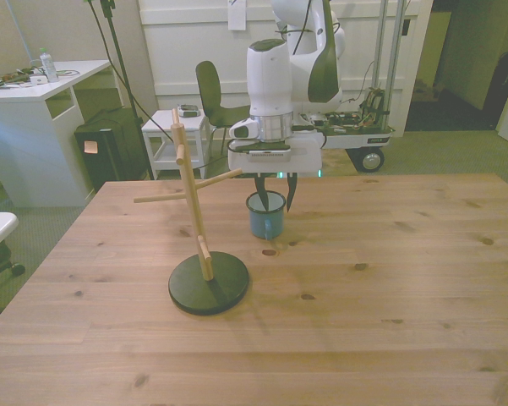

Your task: Hang the mug

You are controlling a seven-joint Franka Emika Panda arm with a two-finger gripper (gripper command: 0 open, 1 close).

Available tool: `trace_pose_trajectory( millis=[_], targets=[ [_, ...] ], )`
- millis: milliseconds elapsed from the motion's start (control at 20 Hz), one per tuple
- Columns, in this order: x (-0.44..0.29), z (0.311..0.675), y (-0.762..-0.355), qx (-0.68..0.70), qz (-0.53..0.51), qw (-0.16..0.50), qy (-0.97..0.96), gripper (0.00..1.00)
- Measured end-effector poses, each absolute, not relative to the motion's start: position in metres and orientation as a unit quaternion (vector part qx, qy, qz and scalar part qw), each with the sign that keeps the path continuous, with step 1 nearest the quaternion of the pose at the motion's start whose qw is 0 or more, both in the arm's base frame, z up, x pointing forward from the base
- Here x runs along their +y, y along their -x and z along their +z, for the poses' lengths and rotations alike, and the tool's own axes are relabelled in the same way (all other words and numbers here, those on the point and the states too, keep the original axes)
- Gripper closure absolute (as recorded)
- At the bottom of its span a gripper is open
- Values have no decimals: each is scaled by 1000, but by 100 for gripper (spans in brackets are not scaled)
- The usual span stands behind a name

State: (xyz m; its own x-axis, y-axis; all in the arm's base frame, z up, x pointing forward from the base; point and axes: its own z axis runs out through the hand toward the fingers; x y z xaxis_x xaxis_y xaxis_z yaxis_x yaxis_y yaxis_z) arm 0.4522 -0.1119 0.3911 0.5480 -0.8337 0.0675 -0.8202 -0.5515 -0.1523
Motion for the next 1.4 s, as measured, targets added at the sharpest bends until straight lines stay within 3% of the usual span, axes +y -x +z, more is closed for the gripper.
trace_pose_trajectory(
  millis=[800, 1400],
  targets=[
    [-107, 399, -467, 459, -62, 46, 885, 100],
    [-123, 534, -478, 400, -81, 5, 913, 100]
  ],
)
